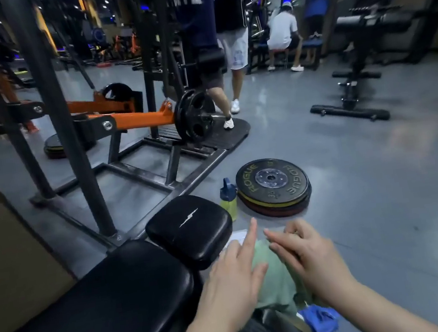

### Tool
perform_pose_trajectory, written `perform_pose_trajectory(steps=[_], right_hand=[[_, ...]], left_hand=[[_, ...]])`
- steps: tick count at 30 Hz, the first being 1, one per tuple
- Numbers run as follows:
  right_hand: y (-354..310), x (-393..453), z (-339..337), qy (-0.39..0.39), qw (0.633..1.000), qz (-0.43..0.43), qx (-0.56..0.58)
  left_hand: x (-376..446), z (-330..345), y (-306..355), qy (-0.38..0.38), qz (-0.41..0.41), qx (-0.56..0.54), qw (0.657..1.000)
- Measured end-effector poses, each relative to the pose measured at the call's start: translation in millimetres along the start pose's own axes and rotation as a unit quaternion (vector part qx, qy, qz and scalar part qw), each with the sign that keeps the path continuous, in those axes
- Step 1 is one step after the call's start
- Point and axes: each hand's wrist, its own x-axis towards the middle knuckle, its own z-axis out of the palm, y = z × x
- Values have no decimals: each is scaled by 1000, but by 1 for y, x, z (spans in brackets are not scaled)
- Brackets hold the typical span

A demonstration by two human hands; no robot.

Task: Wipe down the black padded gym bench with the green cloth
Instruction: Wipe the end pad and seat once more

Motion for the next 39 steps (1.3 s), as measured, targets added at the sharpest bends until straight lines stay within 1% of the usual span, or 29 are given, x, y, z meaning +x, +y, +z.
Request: perform_pose_trajectory(steps=[3,6,8,10,12,14,16,18,21,25,27,29,32,36,39], right_hand=[[51,-9,15,-18,998,52,3],[97,-23,37,-58,994,93,18],[123,-33,51,-102,986,125,40],[144,-45,64,-173,971,153,64],[162,-59,78,-219,957,171,88],[178,-71,93,-216,949,204,107],[196,-86,109,-188,946,237,119],[210,-101,126,-164,949,242,116],[228,-130,157,-159,949,256,87],[246,-168,203,-179,942,281,51],[254,-179,223,-200,932,302,32],[265,-186,241,-206,929,305,22],[285,-187,263,-211,925,314,16],[306,-181,289,-204,934,292,15],[314,-186,300,-222,933,285,13]], left_hand=[[27,45,-10,-71,-9,-47,996],[51,90,-28,-124,-12,-69,990],[65,118,-41,-128,-20,-83,988],[76,144,-51,-131,-44,-89,986],[84,170,-59,-127,-62,-86,986],[89,195,-68,-113,-71,-88,987],[89,220,-78,-102,-78,-94,987],[88,245,-88,-99,-96,-102,985],[81,283,-100,-97,-127,-112,981],[63,338,-124,-108,-179,-89,974],[59,361,-136,-136,-200,-50,969],[58,380,-144,-168,-221,-19,961],[67,403,-153,-186,-236,7,954],[82,425,-173,-186,-259,21,948],[84,437,-186,-196,-266,24,944]])
